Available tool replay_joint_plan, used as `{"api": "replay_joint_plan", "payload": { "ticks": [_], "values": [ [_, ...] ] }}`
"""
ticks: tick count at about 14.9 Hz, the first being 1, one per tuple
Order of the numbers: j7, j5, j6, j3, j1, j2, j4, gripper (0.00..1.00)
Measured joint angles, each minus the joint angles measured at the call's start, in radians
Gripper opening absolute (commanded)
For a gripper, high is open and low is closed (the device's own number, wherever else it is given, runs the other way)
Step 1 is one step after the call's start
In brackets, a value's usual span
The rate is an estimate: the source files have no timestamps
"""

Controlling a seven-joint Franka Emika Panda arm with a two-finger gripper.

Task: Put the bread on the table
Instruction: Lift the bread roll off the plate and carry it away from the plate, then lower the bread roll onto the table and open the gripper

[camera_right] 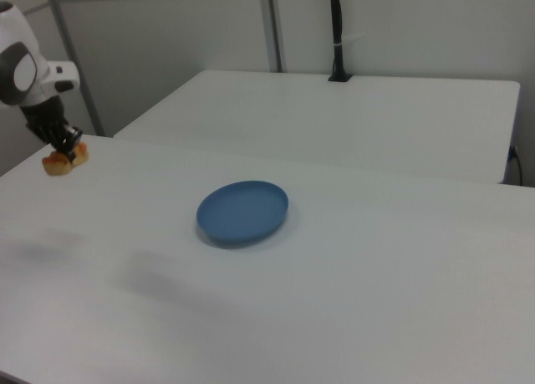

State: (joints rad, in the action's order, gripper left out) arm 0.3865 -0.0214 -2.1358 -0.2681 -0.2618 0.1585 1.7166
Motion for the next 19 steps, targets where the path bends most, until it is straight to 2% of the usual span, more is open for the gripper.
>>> {"api": "replay_joint_plan", "payload": {
  "ticks": [4, 8, 10, 14, 19],
  "values": [
    [0.017, 0.027, 0.0, -0.021, -0.036, 0.062, 0.03, 0.1],
    [0.109, 0.109, -0.001, -0.022, -0.082, 0.154, 0.032, 0.1],
    [0.151, 0.137, -0.026, -0.022, -0.099, 0.202, 0.033, 0.15],
    [0.166, 0.15, -0.041, -0.022, -0.113, 0.245, 0.039, 0.23],
    [0.224, 0.193, -0.041, -0.022, -0.126, 0.277, 0.042, 0.25]
  ]
}}
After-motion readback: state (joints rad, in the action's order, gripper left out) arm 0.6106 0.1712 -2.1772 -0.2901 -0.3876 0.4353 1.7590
